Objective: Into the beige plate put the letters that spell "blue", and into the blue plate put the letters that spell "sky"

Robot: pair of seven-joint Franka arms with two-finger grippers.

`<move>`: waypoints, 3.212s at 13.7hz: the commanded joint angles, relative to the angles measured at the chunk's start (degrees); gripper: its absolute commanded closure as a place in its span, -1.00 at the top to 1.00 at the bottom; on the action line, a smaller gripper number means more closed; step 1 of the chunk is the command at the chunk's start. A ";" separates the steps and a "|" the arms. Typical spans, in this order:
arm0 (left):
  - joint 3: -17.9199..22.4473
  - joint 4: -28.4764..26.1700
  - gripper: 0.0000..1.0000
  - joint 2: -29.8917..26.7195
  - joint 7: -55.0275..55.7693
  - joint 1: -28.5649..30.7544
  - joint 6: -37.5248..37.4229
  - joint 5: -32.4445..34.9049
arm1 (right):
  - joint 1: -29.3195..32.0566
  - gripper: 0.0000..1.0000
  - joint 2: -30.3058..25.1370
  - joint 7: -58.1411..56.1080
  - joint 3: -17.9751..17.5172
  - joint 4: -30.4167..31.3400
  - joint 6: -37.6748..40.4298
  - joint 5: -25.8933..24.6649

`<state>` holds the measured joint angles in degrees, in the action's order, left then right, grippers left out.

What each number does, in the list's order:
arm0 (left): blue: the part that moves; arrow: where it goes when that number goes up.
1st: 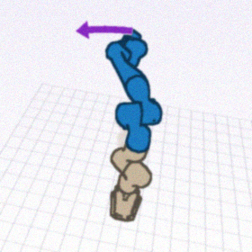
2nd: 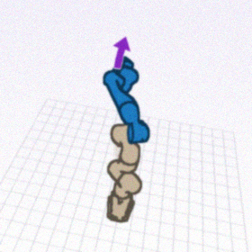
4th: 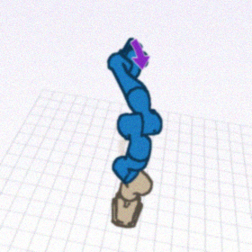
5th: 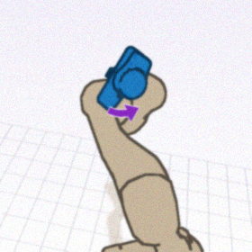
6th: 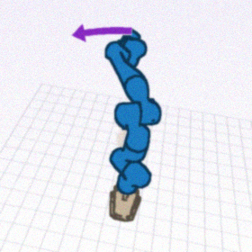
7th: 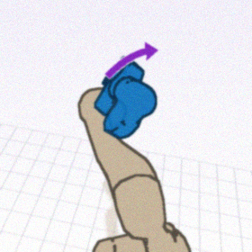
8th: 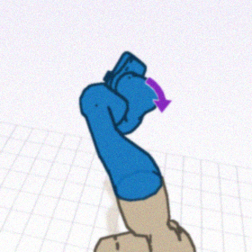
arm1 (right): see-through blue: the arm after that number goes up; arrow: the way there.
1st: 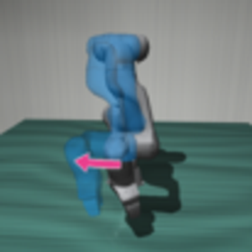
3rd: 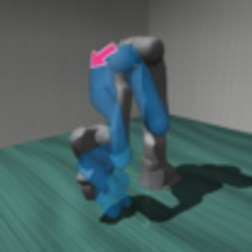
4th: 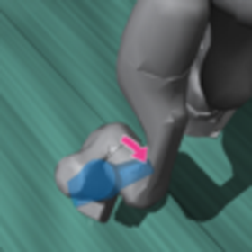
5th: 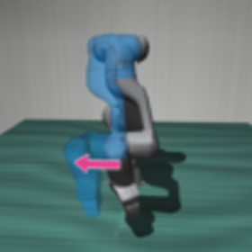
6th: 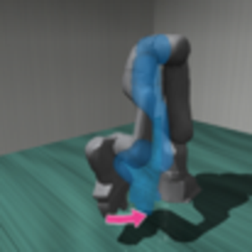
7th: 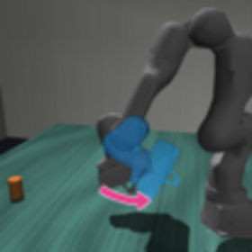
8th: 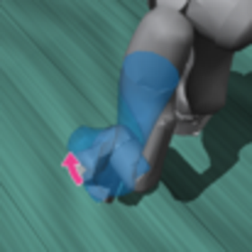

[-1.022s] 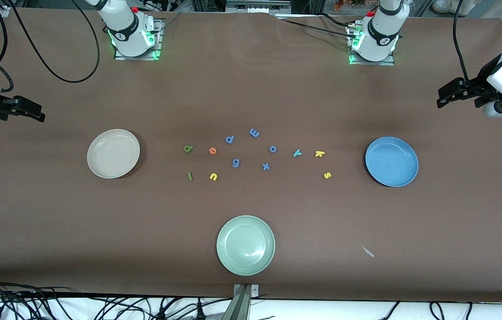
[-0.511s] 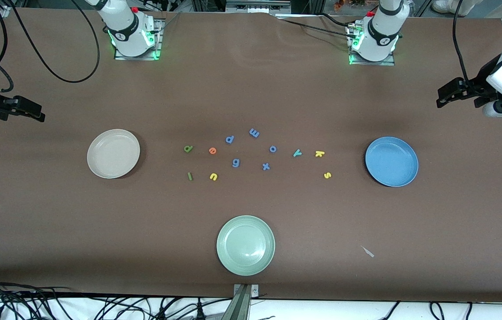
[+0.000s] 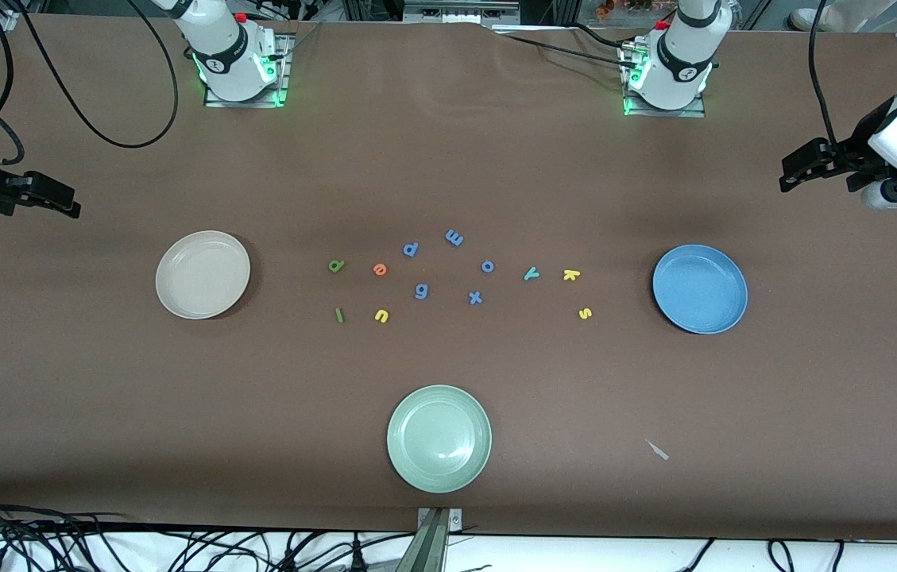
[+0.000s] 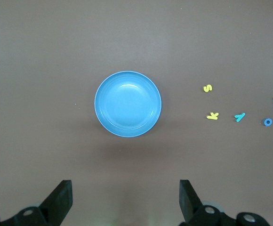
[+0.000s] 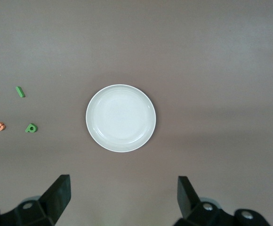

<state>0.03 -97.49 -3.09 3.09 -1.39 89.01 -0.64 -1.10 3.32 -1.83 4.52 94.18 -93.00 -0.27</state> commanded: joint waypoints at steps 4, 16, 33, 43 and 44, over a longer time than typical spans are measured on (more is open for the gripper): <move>-0.03 1.69 1.00 0.54 0.33 -0.36 -1.38 1.25 | 0.48 1.00 0.19 -0.37 -0.39 -0.92 0.89 0.18; -1.35 2.65 1.00 0.63 0.51 -0.27 -1.82 1.34 | 0.48 1.00 0.28 -0.37 -0.39 -0.92 0.89 0.18; -1.35 2.65 1.00 0.63 0.51 -0.19 -2.09 1.34 | 0.48 1.00 0.37 -0.28 -0.48 -0.66 0.80 0.18; -1.44 -0.31 1.00 5.29 0.33 -0.71 5.26 -1.73 | -11.63 1.00 16.43 0.59 -0.57 -1.36 -11.11 6.77; -1.52 -3.38 1.00 5.12 0.33 -2.02 9.04 -1.82 | -13.73 1.00 18.80 0.68 -0.57 -1.28 -14.72 6.86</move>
<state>-1.23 -97.54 0.82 3.15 -1.90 92.86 -1.26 -11.42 17.32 -1.79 3.57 94.44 -103.34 5.84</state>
